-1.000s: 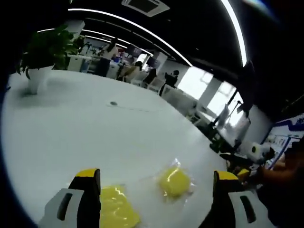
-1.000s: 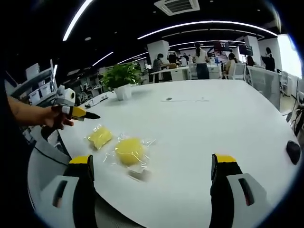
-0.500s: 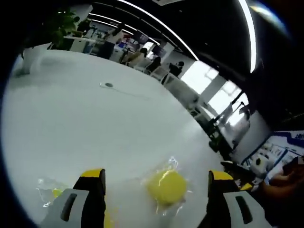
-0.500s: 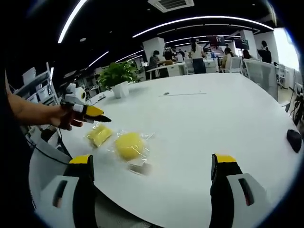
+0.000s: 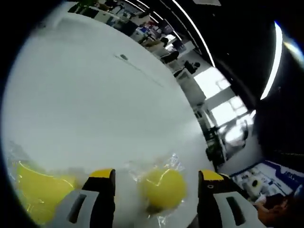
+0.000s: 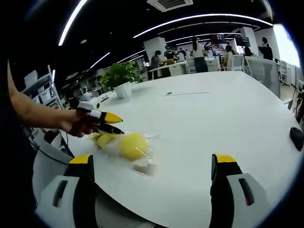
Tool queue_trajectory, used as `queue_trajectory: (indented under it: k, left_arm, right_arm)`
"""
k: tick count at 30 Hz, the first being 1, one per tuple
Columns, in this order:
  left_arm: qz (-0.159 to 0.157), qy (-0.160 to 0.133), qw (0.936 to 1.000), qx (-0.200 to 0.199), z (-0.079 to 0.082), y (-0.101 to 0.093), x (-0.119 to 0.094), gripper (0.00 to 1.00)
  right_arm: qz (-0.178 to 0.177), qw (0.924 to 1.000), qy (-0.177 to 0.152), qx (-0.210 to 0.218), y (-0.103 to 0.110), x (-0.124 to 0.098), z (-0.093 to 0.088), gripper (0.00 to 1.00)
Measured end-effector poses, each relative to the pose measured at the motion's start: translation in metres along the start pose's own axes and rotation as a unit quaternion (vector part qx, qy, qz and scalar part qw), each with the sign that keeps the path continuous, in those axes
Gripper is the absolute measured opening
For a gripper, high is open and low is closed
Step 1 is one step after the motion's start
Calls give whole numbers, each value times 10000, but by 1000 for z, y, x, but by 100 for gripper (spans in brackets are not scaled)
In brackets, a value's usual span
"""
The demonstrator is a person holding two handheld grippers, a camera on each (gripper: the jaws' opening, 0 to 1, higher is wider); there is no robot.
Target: Compare the silicone blocks by pressing each to a similar depth, holding the contact briefly, and releasing to observe deformation and rebound differences across the visible hardness samples.
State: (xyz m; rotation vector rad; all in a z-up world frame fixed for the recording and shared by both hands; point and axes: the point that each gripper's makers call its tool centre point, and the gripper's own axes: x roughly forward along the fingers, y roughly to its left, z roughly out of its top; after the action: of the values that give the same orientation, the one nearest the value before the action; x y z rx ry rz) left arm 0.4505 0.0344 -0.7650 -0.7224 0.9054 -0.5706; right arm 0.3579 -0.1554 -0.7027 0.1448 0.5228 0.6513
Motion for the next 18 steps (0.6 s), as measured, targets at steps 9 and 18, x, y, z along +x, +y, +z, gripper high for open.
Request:
queue_trajectory:
  k: [9,18]
  left_arm:
    - [234,127,9995,-150,-2,10,15,51]
    - [529,471,9974,-89,-14,21,18,25]
  right_arm:
    - [-68,10000,-26,35,-4,-2,1,96]
    - [-101,9999,15,74,-4,-3,-6,96]
